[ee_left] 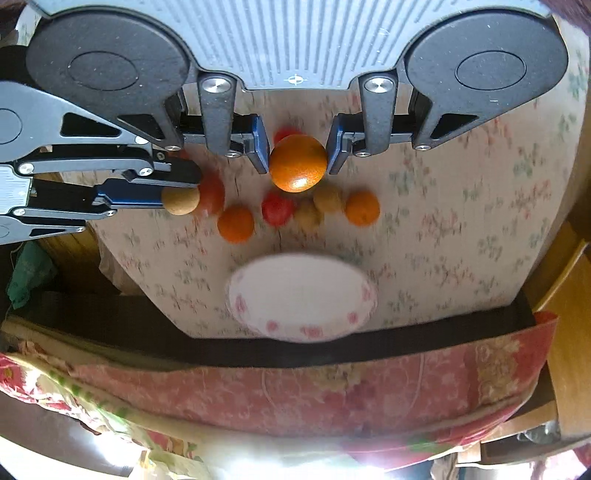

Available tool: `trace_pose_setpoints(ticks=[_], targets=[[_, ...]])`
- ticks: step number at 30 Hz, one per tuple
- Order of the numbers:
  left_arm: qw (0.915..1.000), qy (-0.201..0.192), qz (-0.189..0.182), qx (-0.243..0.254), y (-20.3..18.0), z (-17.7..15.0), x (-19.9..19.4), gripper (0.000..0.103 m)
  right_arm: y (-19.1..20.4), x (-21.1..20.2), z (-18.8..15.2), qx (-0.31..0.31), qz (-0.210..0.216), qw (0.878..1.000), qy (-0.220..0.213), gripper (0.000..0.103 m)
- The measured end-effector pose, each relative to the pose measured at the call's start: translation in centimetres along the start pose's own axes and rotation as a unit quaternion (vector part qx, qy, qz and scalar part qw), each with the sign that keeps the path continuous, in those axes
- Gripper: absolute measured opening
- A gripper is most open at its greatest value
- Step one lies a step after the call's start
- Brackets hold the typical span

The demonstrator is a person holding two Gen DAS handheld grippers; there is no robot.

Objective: Organize fruits
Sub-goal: 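Lift and carry both held fruits over the white plate, then open the left gripper over the plate while the right gripper releases its brown fruit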

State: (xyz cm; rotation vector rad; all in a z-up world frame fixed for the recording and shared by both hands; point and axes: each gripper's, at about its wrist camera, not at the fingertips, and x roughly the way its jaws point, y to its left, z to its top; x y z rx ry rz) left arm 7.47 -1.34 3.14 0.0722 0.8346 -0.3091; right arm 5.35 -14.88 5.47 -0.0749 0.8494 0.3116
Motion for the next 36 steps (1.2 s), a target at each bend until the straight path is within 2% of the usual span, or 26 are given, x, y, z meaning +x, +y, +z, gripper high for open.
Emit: trace_pose_setpoints(ticks=[15, 26, 36], targets=[[0.9994, 0.009, 0.034, 0.001, 1.0, 7.1, 6.5, 0.04, -4.5, 6.5, 6.8, 0.02, 0.001, 1.0, 0.003, 0.026], [0.9982, 0.031, 0.052, -0.001, 1.4, 8.6, 10.0, 0.04, -6.2, 10.4, 8.4, 0.02, 0.007, 1.0, 0.016, 0.026], [0.9978, 0.031, 0.059, -0.008, 1.6, 9.0, 10.8, 0.04, -6.8, 11.5, 8.6, 0.029, 0.008, 0.999, 0.014, 0.028]])
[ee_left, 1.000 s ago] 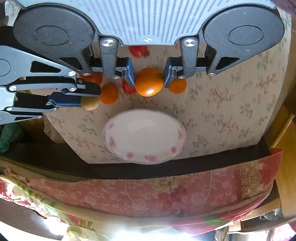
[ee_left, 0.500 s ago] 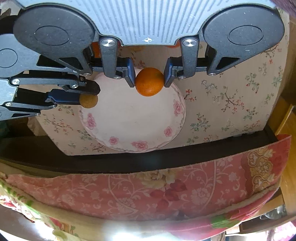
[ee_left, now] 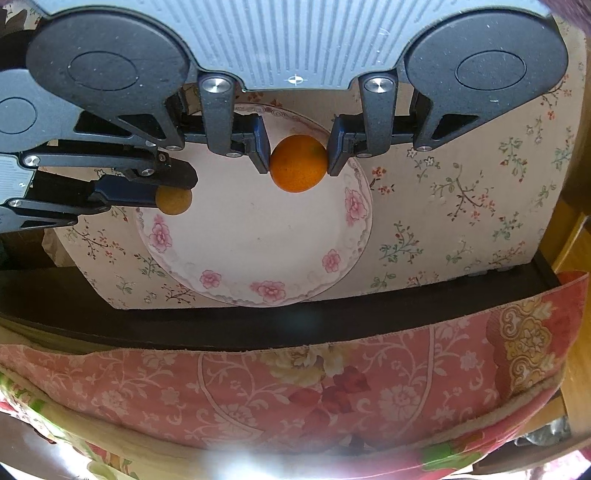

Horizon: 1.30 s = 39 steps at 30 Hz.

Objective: Organize fruits
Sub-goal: 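Open the left gripper over the plate while the right gripper releases its brown fruit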

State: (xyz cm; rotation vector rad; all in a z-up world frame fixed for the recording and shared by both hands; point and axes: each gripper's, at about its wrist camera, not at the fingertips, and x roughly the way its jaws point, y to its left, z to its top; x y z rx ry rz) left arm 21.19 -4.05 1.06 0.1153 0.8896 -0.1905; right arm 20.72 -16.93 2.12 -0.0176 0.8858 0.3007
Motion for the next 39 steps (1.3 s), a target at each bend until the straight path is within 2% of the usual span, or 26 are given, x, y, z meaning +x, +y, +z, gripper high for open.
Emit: trace_pose_setpoints(ticks=[10, 23, 39], targets=[[1.0, -0.007, 0.003, 0.0, 0.1, 0.0, -0.3, 0.05, -0.3, 0.2, 0.1, 0.001, -0.008, 1.0, 0.001, 0.028], [0.9998, -0.021, 0.003, 0.003, 0.3, 0.1, -1.4, 0.056, -0.4, -0.4, 0.2, 0.004, -0.013, 1.0, -0.011, 0.031], [0.9997, -0.023, 0.005, 0.003, 0.0, -0.5, -2.3, 0.057, 0.1, -1.5, -0.1, -0.001, -0.021, 1.0, -0.017, 0.031]])
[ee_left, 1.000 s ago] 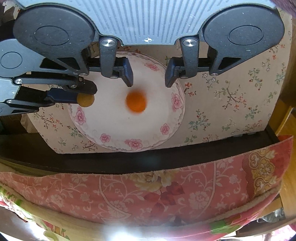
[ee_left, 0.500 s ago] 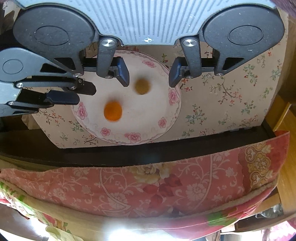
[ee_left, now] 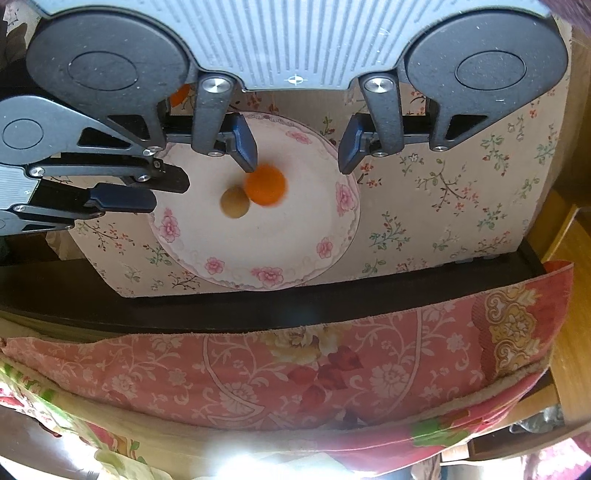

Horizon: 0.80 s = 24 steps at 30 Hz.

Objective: Organize fruits
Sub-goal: 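Open the left gripper over the plate while the right gripper releases its brown fruit, then move both open grippers back toward the remaining fruits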

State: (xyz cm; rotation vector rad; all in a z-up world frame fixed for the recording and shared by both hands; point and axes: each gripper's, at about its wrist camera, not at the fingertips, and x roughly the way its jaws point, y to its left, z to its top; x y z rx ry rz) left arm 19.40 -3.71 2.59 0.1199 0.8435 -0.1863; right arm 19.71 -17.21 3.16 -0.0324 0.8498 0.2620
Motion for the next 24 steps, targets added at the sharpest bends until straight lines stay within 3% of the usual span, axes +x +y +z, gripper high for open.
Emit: trace_pose_setpoints(ticks=[24], targets=[[0.9999, 0.0, -0.008, 0.014, -1.1, -1.5, -2.8, 0.057, 0.9, -3.0, -1.6, -0.011, -0.007, 1.0, 0.001, 0.031]])
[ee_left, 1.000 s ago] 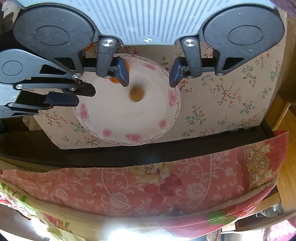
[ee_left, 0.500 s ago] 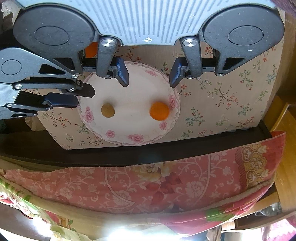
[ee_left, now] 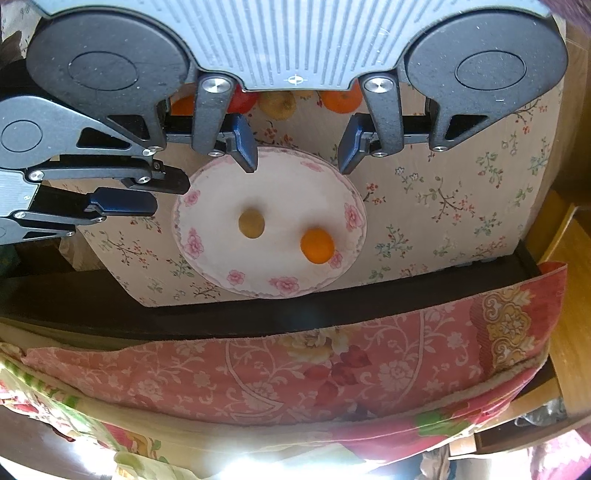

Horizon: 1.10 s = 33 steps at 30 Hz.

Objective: Organize fruits
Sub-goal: 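Move both open grippers back toward the remaining fruits, then grasp a red cherry tomato with the left gripper while the right grasps another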

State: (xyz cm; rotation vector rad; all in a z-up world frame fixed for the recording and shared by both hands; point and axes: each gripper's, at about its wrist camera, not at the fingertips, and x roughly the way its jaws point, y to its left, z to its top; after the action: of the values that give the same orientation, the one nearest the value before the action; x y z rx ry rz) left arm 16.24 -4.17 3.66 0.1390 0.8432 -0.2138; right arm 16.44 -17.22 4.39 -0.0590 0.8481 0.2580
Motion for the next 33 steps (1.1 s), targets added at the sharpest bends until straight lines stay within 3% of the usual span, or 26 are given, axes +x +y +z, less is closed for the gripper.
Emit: trace_pose_setpoints(ticks=[24, 33], targets=[[0.9989, 0.03, -0.036, 0.002, -0.3, -4.2, -1.8, 0.056, 1.5, -2.7, -3.6, 0.012, 0.017, 0.999, 0.037, 0.031], [0.9986, 0.027, -0.039, 0.026, -0.7, -6.5, -2.4, 0.063, 2.3, -4.7, -6.0, 0.005, 0.038, 0.998, 0.042, 0.032]])
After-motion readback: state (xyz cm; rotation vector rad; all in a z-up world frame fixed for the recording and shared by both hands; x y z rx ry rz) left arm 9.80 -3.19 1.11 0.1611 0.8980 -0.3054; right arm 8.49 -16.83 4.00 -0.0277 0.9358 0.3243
